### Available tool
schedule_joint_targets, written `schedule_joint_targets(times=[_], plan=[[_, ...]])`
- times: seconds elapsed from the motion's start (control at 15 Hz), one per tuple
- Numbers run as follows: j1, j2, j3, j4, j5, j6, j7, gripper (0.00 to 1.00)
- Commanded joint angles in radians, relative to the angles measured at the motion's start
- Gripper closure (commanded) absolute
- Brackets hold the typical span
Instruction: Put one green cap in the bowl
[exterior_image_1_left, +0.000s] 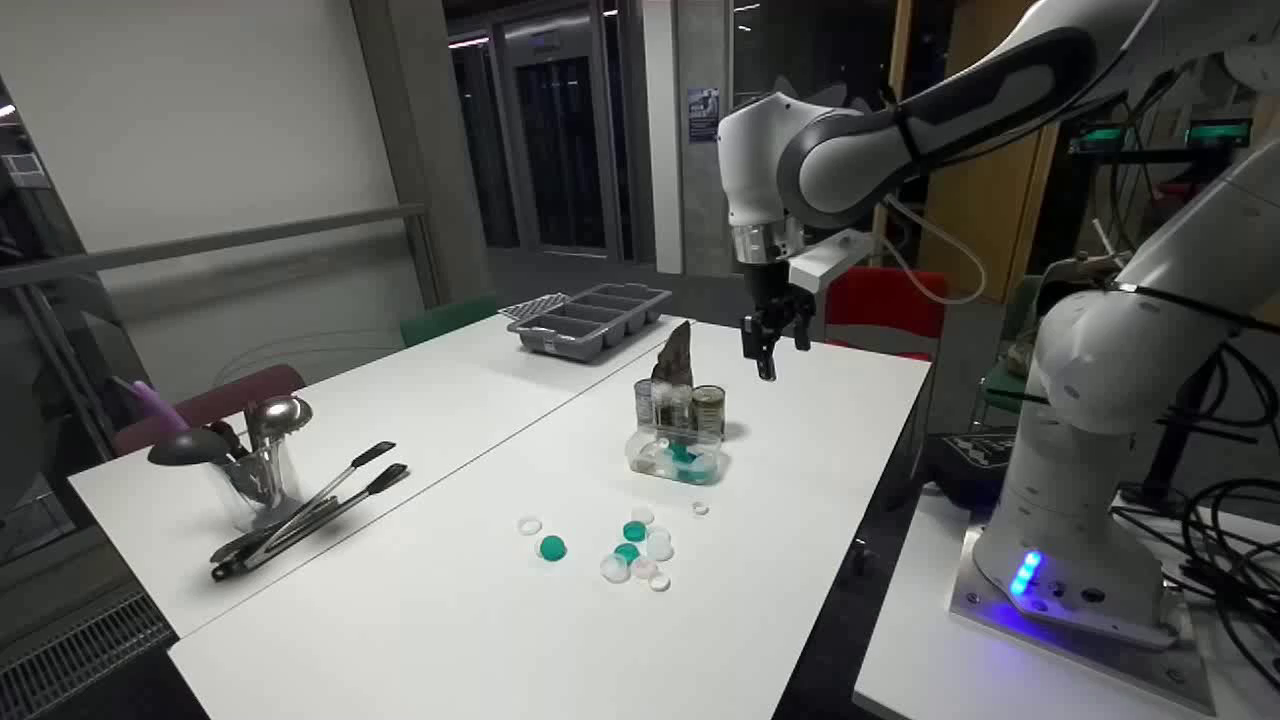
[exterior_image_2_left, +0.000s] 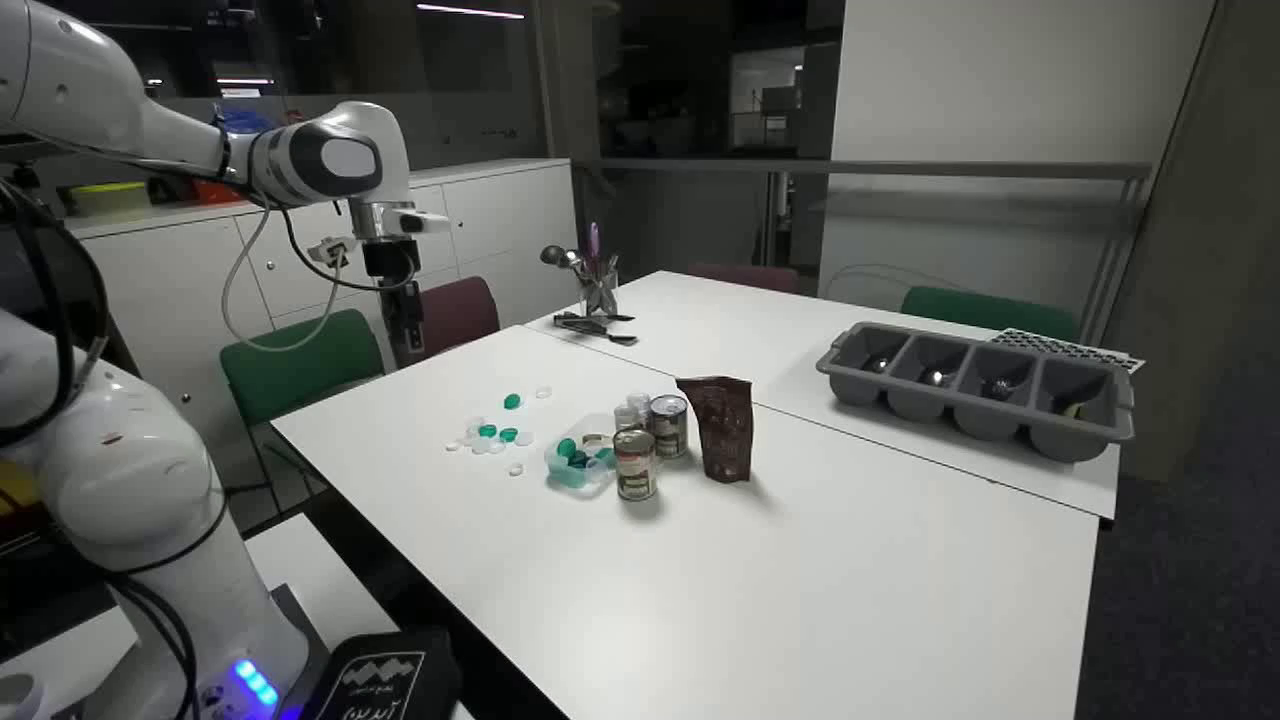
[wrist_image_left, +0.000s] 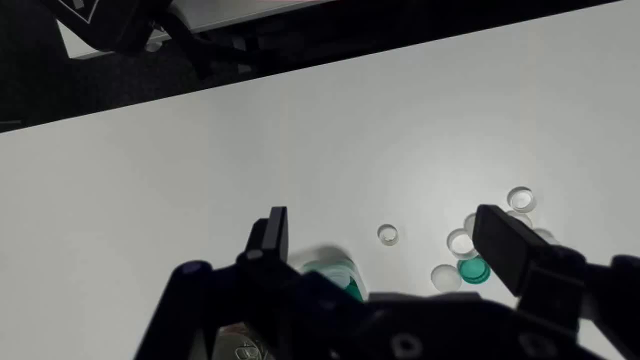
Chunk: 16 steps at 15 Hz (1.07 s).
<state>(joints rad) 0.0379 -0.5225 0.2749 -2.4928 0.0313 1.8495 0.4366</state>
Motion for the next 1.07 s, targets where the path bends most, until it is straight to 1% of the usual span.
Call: schedule_joint_targets(times=[0.0, 0.13, 0.2, 0.33, 0.47, 0.67, 0.8, 0.87, 0.93, 1.0], plan=[[0.017, 0.003, -0.015, 0.001, -0.008, -0.001, 0.007, 0.0], [0.017, 0.003, -0.015, 0.001, -0.008, -0.001, 0.007, 0.0], [0.009, 0.043, -0.014, 0.022, -0.024, -0.004, -0.002, 0.0], [0.003, 0.094, -0.022, 0.038, -0.041, 0.029, -0.021, 0.0], [-0.015, 0.161, -0.042, 0.058, -0.01, 0.083, 0.018, 0.0], [-0.022, 0.276, -0.093, 0.094, 0.045, 0.181, 0.014, 0.0], [-0.021, 0.351, -0.123, 0.133, 0.078, 0.215, 0.021, 0.0], [-0.017, 0.395, -0.137, 0.16, 0.091, 0.224, 0.012, 0.0], [-0.003, 0.427, -0.149, 0.18, 0.109, 0.233, -0.048, 0.0], [-0.001, 0.352, -0.142, 0.115, 0.068, 0.222, -0.006, 0.0]])
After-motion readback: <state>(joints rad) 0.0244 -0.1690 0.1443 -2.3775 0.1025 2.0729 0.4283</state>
